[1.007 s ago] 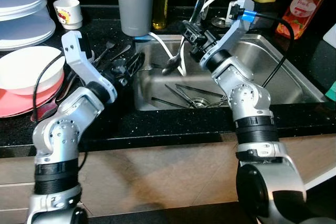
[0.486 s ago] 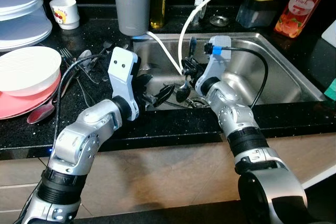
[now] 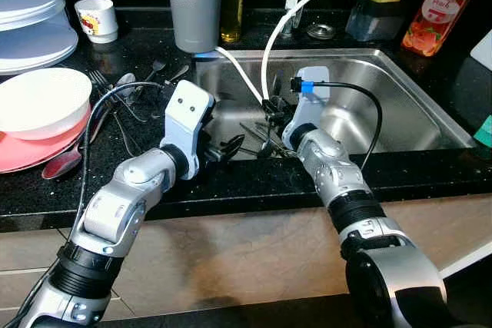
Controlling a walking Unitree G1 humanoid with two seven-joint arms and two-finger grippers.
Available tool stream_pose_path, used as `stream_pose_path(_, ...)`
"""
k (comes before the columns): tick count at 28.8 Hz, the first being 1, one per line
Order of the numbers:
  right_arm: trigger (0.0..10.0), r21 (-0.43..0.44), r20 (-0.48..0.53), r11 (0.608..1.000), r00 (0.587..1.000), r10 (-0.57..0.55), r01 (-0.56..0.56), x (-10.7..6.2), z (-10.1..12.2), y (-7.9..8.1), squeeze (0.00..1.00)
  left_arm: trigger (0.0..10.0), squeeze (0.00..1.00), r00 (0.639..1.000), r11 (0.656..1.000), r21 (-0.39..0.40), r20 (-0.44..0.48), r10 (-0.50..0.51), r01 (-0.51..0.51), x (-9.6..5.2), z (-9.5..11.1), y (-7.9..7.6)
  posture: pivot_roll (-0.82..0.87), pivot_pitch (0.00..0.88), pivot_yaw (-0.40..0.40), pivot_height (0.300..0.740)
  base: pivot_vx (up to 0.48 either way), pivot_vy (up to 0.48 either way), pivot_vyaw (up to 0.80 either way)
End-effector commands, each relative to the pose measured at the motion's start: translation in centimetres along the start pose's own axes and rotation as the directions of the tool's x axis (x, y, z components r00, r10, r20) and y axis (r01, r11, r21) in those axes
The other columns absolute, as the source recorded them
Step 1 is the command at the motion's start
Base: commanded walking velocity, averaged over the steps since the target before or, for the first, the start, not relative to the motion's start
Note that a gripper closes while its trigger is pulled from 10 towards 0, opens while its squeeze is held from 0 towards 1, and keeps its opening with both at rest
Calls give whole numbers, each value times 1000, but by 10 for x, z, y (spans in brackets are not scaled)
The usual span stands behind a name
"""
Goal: Kitchen organization
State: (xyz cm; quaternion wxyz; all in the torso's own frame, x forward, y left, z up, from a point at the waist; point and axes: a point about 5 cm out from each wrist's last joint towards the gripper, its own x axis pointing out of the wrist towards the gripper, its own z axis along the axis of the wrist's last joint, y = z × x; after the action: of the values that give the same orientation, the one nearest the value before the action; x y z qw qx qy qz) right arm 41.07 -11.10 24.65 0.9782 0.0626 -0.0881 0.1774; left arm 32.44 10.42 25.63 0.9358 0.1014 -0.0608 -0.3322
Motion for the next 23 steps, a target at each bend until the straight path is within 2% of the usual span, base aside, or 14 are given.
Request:
stream_pose_path(1,10000,-11,-1,1000,1000,-10,10,1,0,-2,1000,10000,0,1000,1000,15,-20,4,-3,-2,-6,-1,-16,152,-33,740,0,0,0)
stream_pose_path(2,10000,-18,2,1000,1000,-18,18,1,1,-3,702,10000,0,1000,1000,18,-18,7,-7,-1,-5,0,-17,154,-34,740,0,0,0)
stream_pose_path(3,10000,-22,3,999,1000,-24,24,2,1,-3,0,10000,0,1000,1000,17,-14,15,-14,-1,-5,0,-17,154,-34,740,0,0,0)
stream_pose_path(6,10000,-25,5,999,1000,-29,29,2,2,-3,0,10000,0,1000,1000,18,-11,20,-20,0,-5,0,-17,154,-34,740,0,0,0)
stream_pose_path(11,10000,11,40,999,998,-40,40,4,9,-4,0,10000,0,992,992,26,-15,124,-123,1,-2,10,-16,158,-36,740,0,0,0)
stream_pose_path(13,10000,80,63,997,998,0,-5,5,14,-1,0,10000,0,975,970,102,0,223,-222,1,5,21,-16,166,-36,740,0,0,0)
stream_pose_path(14,10000,98,73,995,997,25,-33,6,15,2,600,10000,0,967,954,160,3,256,-253,-1,8,26,-16,166,-36,740,0,0,0)
stream_pose_path(16,10000,107,80,993,996,42,-50,6,16,3,600,10000,0,962,942,198,5,274,-270,-2,9,29,-16,166,-36,740,0,0,0)
stream_pose_path(17,10000,99,82,991,993,80,-88,6,16,8,1000,10000,651,951,934,188,0,310,-305,-5,11,35,-15,171,-34,740,0,0,0)
stream_pose_path(19,10000,68,75,987,988,138,-143,6,15,16,1000,10000,569,923,911,176,-34,383,-372,-13,11,47,-13,174,-34,740,0,0,0)
stream_pose_path(20,10000,68,75,987,988,138,-143,6,15,16,1000,10000,569,923,911,176,-34,383,-372,-13,11,47,-13,174,-34,740,0,0,0)
stream_pose_path(21,10000,64,73,985,985,154,-159,6,14,18,1000,10000,420,907,899,163,-53,419,-406,-16,10,52,-13,174,-34,740,0,0,0)
stream_pose_path(22,10000,64,73,985,985,154,-159,6,14,18,1000,10000,420,907,899,163,-53,419,-406,-16,10,52,-13,174,-34,740,0,0,0)
stream_pose_path(23,10000,64,73,985,985,158,-162,6,13,19,20,10000,0,889,889,128,-76,451,-440,-19,8,56,-8,174,-36,740,0,0,0)
